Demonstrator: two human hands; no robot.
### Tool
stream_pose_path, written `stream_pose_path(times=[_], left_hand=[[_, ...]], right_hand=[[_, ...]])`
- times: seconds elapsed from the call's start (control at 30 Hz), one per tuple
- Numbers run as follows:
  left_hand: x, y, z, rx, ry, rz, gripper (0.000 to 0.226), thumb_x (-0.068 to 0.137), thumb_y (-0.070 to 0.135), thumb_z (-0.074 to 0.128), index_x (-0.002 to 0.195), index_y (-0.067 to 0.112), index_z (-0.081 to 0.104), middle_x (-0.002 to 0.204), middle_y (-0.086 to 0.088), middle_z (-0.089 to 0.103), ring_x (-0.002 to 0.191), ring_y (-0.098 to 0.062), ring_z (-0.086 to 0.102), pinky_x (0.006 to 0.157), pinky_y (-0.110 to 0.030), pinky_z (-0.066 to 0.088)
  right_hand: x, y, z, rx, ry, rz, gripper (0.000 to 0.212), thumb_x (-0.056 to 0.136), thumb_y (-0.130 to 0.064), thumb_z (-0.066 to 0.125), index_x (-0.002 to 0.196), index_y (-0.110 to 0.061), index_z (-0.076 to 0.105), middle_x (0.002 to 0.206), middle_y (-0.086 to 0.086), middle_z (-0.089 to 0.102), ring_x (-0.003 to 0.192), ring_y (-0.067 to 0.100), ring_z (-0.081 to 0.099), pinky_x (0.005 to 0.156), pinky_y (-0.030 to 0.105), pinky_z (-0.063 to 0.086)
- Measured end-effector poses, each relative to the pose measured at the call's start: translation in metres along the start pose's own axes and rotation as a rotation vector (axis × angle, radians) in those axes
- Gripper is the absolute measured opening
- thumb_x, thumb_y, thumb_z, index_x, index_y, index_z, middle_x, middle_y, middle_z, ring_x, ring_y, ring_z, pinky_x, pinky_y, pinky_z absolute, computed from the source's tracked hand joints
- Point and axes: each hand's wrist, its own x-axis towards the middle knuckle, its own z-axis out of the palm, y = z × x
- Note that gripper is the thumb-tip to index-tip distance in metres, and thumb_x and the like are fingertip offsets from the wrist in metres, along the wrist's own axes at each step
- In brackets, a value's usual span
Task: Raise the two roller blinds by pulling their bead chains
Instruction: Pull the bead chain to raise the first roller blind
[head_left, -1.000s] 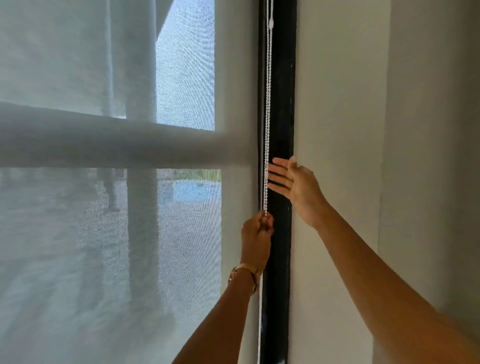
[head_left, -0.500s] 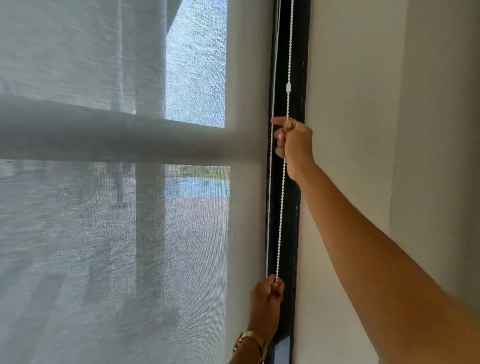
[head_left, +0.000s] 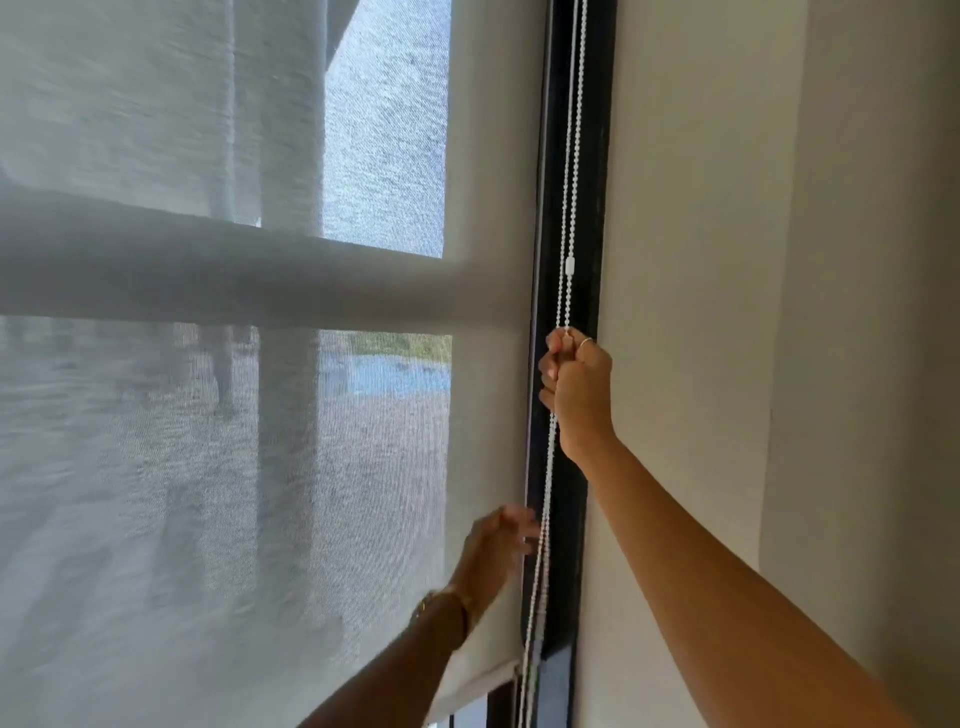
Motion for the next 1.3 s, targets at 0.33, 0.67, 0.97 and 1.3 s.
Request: stream_pose_path(times=[0.33, 0.67, 0.97, 1.3], left_hand=[[0.06, 0.184, -0.001, -0.107, 0.419, 0.47, 0.032, 0.098, 0.027, 0.038, 0.09, 0.007, 0.062, 0.082, -0.006, 0.061, 0.074, -0.016, 0.058, 0.072, -0.035, 0.051], [0.064, 0.208, 0.02, -0.131, 0.155, 0.428, 0.034, 0.098, 0.011, 0.03, 0.093, 0.005, 0.063, 0.057, 0.003, 0.04, 0.047, -0.007, 0.034, 0.044, -0.018, 0.033], [0.052, 0.137, 0.046, -0.111, 0.214, 0.456, 0.036, 0.088, 0.0, 0.027, 0.061, 0.02, 0.04, 0.055, 0.003, 0.035, 0.045, -0.006, 0.029, 0.041, -0.017, 0.026], [0.04, 0.128, 0.048, -0.112, 0.184, 0.443, 0.037, 0.091, 0.003, 0.025, 0.061, 0.019, 0.04, 0.055, 0.002, 0.034, 0.047, -0.009, 0.03, 0.042, -0.016, 0.028]], right_hand=[[-0.045, 0.052, -0.021, -0.095, -0.004, 0.019, 0.026, 0.079, -0.001, 0.035, 0.059, -0.017, 0.041, 0.054, 0.001, 0.035, 0.044, 0.006, 0.028, 0.041, 0.018, 0.024], [-0.109, 0.102, -0.042, -0.12, 0.012, 0.223, 0.035, 0.082, -0.016, 0.043, 0.057, -0.035, 0.058, 0.06, -0.002, 0.044, 0.052, 0.01, 0.035, 0.048, 0.025, 0.027], [-0.157, 0.124, -0.07, -0.046, -0.092, 0.366, 0.028, 0.1, -0.011, 0.037, 0.083, 0.003, 0.056, 0.064, 0.015, 0.053, 0.039, 0.006, 0.035, 0.038, 0.015, 0.027], [-0.129, 0.105, -0.082, -0.078, -0.236, 0.481, 0.029, 0.1, -0.013, 0.036, 0.106, -0.02, 0.064, 0.111, 0.002, 0.071, 0.105, 0.019, 0.067, 0.086, 0.028, 0.055]])
